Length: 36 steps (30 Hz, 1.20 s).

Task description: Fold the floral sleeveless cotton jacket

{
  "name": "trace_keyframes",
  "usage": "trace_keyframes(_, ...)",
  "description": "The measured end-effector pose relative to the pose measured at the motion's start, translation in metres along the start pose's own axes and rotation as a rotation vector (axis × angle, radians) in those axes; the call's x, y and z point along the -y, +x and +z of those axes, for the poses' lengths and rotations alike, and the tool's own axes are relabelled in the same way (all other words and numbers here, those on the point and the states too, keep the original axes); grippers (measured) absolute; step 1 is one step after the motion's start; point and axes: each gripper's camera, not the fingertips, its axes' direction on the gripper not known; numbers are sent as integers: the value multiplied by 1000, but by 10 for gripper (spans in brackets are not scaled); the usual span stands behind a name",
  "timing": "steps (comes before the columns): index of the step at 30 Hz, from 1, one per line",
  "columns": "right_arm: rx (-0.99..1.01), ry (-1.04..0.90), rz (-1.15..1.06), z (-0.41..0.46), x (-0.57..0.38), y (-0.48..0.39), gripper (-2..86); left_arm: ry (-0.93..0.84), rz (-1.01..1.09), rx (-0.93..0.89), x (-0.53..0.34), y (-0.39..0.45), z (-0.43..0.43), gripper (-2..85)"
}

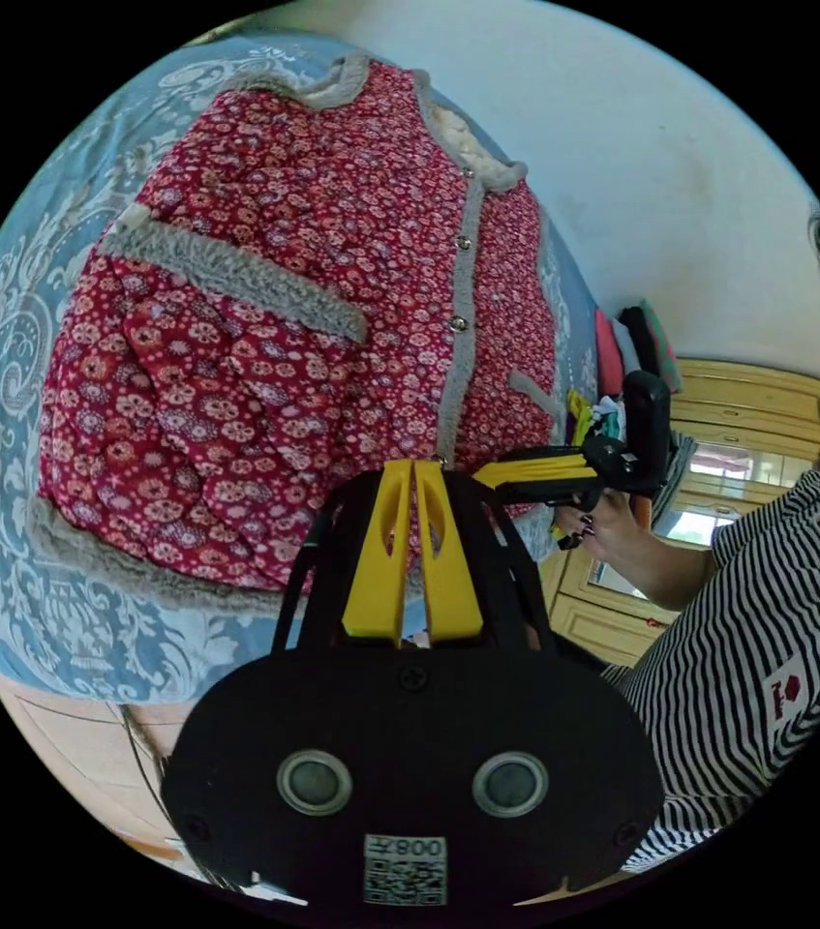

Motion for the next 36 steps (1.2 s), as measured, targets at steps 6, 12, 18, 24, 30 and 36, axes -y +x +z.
trace_keyframes(6,-33,-58,27,29,1,0,1,-87,-34,64,13,8,31,1)
trace_keyframes(12,-48,-17,26,16,-3,-2,1,-125,57,57,27,33,38,1)
trace_keyframes(18,20,32,72,-34,-13,11,1,-38,113,6,44,61,6,2)
trace_keyframes(24,-90,245,153,-126,-18,43,2,118,219,72,97,84,-41,10)
trace_keyframes(30,-254,464,140,-221,23,84,6,278,287,76,187,91,-93,64)
trace_keyframes(36,-450,557,89,-309,87,110,39,254,336,233,284,111,-142,103)
